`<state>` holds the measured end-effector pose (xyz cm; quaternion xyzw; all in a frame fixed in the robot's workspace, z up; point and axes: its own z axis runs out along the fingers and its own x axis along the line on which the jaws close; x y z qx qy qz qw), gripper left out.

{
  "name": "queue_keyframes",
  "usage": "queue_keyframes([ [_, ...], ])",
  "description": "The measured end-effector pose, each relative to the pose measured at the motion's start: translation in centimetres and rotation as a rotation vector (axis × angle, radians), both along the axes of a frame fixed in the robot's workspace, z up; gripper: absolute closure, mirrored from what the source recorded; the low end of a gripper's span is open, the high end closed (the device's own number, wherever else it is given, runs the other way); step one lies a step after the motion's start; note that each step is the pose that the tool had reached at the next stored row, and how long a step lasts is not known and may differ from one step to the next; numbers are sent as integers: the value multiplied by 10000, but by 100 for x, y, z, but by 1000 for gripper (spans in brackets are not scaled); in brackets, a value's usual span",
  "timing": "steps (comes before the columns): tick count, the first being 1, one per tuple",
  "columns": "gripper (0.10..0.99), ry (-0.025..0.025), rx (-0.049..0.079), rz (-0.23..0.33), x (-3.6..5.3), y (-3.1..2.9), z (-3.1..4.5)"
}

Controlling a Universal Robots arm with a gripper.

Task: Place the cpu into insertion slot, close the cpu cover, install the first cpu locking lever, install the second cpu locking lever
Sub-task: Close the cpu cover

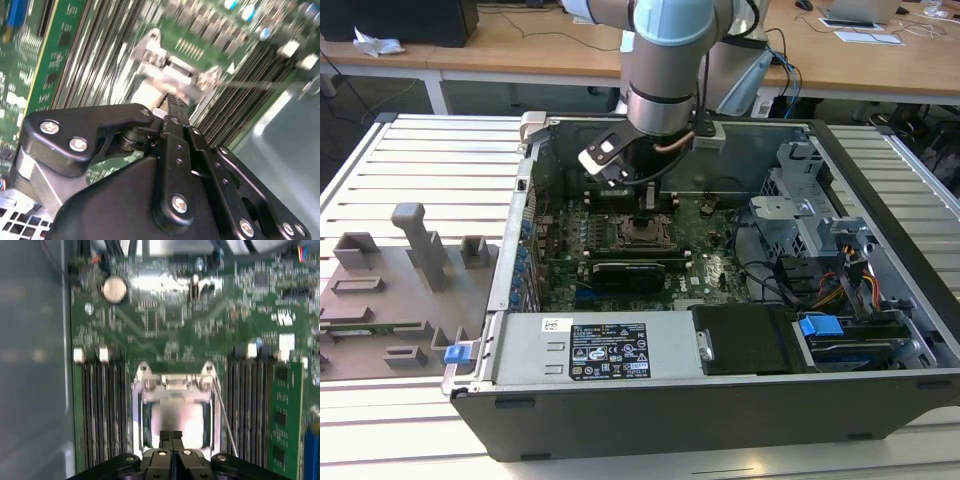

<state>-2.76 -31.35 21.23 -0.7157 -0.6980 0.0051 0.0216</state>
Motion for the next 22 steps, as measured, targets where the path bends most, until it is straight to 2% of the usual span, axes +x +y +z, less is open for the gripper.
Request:
queue_keyframes([
  [2,980,61,0,-1,101,0,0],
  [3,980,112,0,0,186,-1,0],
  [4,980,143,-1,-1,240,-1,0],
  [8,980,149,-6,-2,260,0,15],
  [15,980,148,-10,-1,260,0,168],
  [22,980,148,-10,-1,260,0,254],
])
